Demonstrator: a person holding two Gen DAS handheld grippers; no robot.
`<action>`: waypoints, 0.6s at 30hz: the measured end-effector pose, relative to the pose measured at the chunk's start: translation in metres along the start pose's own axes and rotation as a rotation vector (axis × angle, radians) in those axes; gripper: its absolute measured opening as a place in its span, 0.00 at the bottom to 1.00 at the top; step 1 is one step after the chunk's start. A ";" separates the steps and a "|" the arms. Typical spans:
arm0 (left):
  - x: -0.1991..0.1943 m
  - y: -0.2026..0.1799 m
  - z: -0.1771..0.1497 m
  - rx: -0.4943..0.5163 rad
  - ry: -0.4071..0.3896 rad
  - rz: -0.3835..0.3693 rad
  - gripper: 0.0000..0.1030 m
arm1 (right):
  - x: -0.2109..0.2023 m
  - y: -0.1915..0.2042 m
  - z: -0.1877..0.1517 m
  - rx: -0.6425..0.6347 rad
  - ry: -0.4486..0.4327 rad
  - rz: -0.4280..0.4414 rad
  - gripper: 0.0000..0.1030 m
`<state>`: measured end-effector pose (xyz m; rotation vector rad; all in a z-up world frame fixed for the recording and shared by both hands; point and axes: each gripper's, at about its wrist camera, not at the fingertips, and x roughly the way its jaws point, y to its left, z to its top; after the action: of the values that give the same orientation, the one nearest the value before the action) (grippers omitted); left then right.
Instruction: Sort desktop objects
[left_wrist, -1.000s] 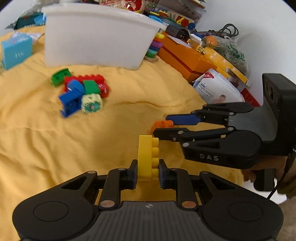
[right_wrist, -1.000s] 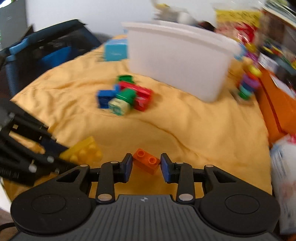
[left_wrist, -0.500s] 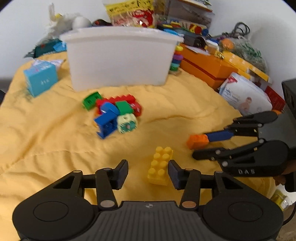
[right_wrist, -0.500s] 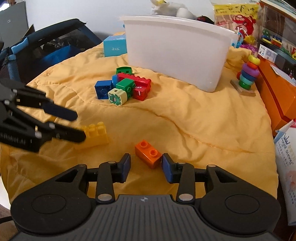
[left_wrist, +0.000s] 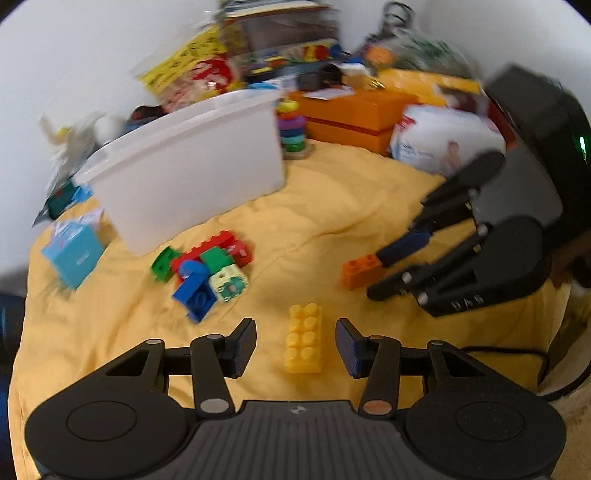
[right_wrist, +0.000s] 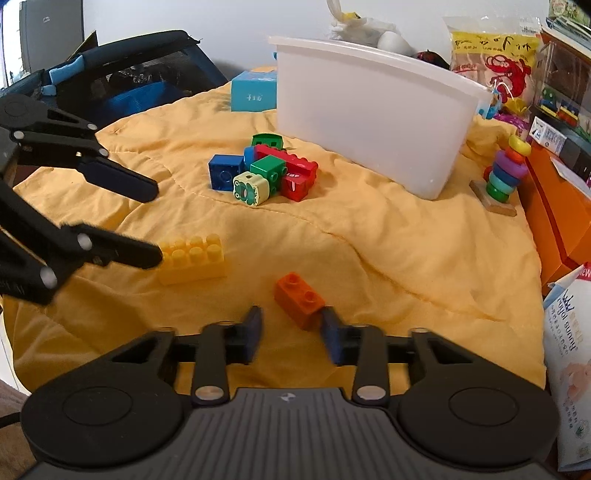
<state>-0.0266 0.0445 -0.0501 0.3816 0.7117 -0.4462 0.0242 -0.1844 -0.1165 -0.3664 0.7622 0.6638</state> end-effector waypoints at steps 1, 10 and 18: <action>0.003 -0.001 0.001 0.002 0.006 -0.007 0.50 | 0.000 0.000 0.000 -0.001 0.001 0.003 0.29; 0.032 0.012 -0.010 -0.120 0.079 -0.047 0.46 | 0.000 -0.002 0.003 -0.007 -0.019 -0.008 0.42; 0.033 0.018 -0.014 -0.207 0.091 -0.121 0.26 | 0.010 -0.005 0.004 0.020 -0.003 0.081 0.17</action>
<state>-0.0023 0.0574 -0.0795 0.1650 0.8644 -0.4669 0.0350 -0.1814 -0.1209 -0.3173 0.7840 0.7323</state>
